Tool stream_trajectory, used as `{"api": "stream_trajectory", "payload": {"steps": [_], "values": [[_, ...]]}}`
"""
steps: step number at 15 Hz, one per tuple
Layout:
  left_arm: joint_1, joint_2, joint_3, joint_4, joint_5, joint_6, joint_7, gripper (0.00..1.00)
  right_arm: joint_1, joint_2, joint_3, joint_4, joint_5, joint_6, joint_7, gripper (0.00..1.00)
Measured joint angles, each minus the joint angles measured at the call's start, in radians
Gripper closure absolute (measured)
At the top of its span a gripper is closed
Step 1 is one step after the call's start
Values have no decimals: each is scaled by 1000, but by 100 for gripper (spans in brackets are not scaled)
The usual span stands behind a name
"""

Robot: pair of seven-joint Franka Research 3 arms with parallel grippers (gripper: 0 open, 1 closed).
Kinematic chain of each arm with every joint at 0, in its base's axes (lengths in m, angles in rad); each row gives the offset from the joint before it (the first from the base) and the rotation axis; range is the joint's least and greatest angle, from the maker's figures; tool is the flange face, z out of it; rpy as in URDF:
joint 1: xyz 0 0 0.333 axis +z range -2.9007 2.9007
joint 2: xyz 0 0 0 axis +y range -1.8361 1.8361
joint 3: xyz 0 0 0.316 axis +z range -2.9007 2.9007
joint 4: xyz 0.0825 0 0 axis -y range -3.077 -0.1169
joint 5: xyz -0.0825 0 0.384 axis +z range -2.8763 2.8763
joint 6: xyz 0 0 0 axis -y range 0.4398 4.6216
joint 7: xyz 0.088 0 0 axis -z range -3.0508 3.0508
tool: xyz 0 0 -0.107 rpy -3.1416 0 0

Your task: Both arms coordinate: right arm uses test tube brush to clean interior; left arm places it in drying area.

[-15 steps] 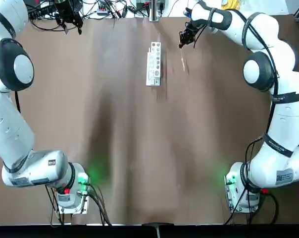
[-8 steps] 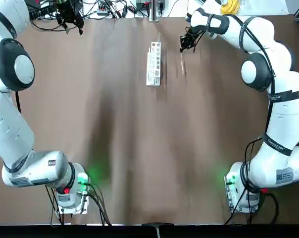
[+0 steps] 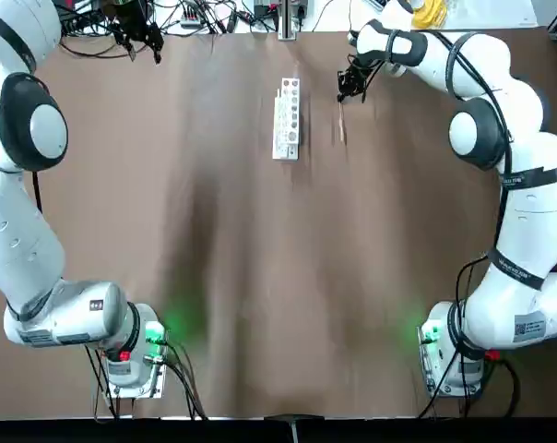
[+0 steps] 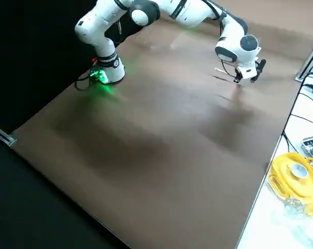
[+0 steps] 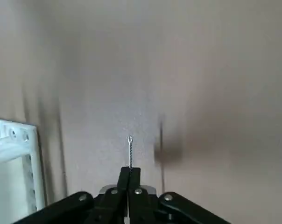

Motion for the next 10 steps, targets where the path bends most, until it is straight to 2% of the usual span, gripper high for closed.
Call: {"api": "stream_trajectory", "payload": {"steps": [2,3,10], "values": [[1,0,0,2,3,0,0,0,0,3,0,-3,0,0,0,96],[1,0,0,2,5,0,0,0,0,4,0,-4,0,0,0,92],[7,-13,0,8,7,0,0,0,-19,-7,-4,1,-1,-8,-4,27]]}}
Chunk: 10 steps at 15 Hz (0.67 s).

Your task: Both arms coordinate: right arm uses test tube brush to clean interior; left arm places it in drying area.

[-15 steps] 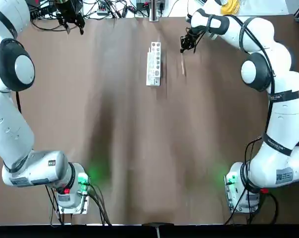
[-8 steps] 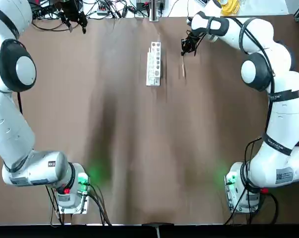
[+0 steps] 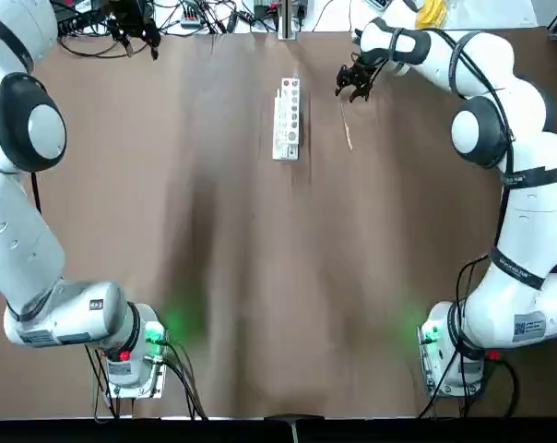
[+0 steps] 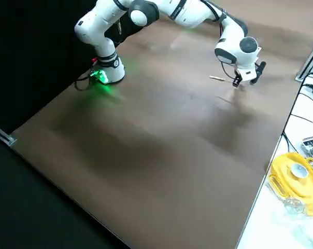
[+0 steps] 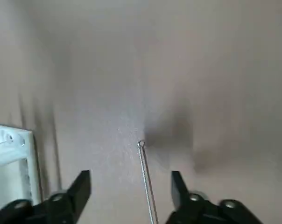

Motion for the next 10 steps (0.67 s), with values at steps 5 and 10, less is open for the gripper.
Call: {"api": "stream_trajectory", "payload": {"steps": [5,10], "values": [[3,-113,-1,8,0,-50,-3,0,-11,-87,-70,20,-2,-142,0,0],[5,-162,-5,-1,-18,-73,3,0,-47,-225,-114,71,-108,-448,-14,0]]}}
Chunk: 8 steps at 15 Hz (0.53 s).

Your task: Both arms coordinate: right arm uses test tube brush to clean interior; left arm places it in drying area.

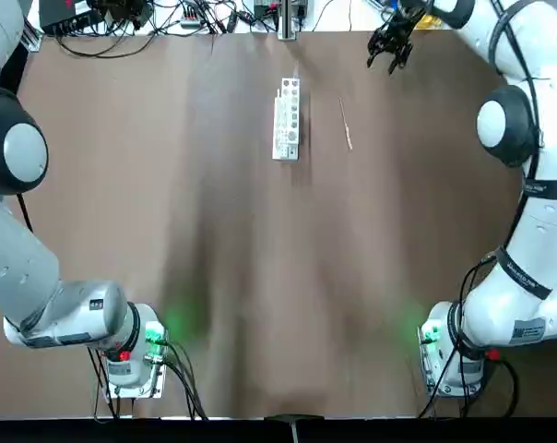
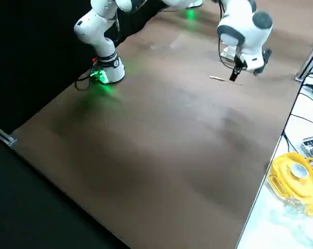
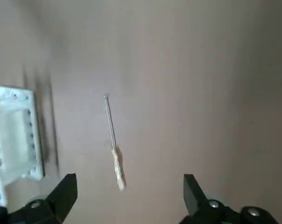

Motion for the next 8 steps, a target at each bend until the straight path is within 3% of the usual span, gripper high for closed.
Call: {"api": "stream_trajectory", "payload": {"steps": [5,8], "values": [[-18,99,-69,-1,-126,109,67,0,-42,-177,-32,13,-62,-145,0,0],[0,148,-70,0,-267,159,272,0,-73,-224,-36,12,-91,-189,0,0]]}}
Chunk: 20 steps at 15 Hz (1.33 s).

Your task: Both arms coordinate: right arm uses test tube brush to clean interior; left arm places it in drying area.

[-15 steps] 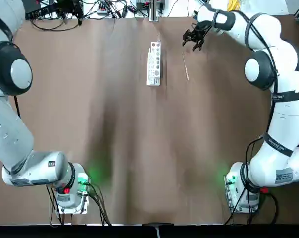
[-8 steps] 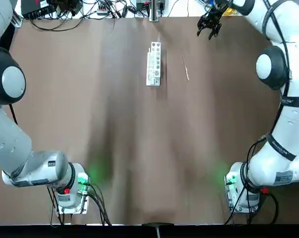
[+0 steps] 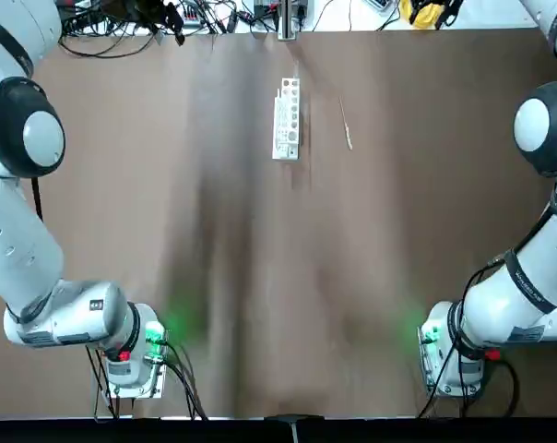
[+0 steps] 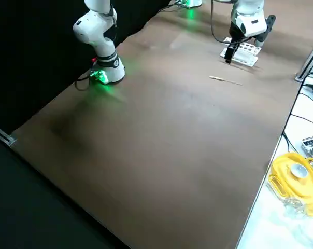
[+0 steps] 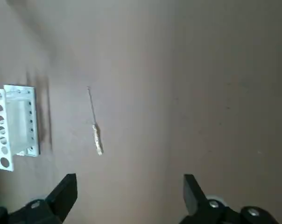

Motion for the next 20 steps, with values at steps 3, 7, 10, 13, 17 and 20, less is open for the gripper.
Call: {"api": "stream_trajectory", "payload": {"steps": [3,7,10,13,17,20], "values": [[19,66,1,0,-156,76,243,0,-17,-25,-1,-1,-48,-11,0,0],[13,162,-1,1,-421,139,555,0,-30,-56,-4,-1,-103,-49,0,0],[12,224,-1,2,-626,143,788,0,-52,-82,-4,-3,-104,-98,-3,0],[12,274,-1,2,-784,142,1028,0,-49,-134,1,-40,-113,-104,-2,0],[1,355,-3,5,-1058,139,1442,0,-35,-289,7,-305,-149,98,-2,0],[-47,410,-7,26,-1132,139,1555,0,0,-348,-13,-402,-152,132,-1,0]]}}
